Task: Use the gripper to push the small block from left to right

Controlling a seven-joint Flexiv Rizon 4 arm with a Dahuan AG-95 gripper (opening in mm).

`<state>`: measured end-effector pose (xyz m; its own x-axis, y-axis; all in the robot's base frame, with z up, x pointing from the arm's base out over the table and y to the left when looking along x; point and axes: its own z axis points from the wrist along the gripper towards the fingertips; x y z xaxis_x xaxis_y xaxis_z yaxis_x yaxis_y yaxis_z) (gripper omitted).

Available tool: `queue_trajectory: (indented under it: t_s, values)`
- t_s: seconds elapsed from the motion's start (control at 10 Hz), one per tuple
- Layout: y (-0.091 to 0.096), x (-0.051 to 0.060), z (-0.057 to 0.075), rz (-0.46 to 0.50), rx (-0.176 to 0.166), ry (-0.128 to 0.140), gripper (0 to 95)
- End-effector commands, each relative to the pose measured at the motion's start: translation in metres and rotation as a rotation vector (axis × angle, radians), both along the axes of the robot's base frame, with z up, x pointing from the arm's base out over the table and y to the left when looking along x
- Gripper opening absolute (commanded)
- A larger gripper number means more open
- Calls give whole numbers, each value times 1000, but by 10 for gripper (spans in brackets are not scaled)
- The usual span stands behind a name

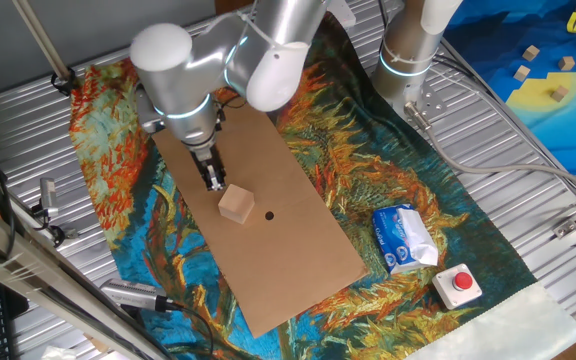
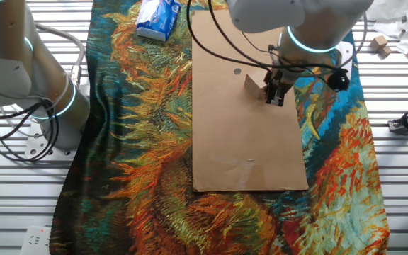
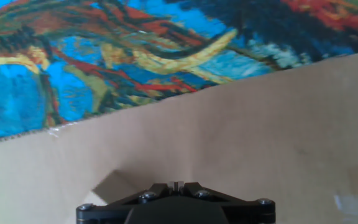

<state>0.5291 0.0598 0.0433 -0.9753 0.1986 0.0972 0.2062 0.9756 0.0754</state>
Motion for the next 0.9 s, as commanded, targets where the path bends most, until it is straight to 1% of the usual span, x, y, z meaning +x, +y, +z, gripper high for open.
queue_trajectory:
  t_s: [0.1,0.2,0.3,0.4,0.5,0.9]
  values:
    - [0,-8,1,1,-2,-1,0]
    - [0,-13,1,2,-2,-1,0]
    - [0,-22,2,3,-1,2,0]
    - [1,-26,3,2,-2,3,0]
    - [5,-26,4,-4,-2,4,0]
    - [23,-23,1,-33,-13,-1,0]
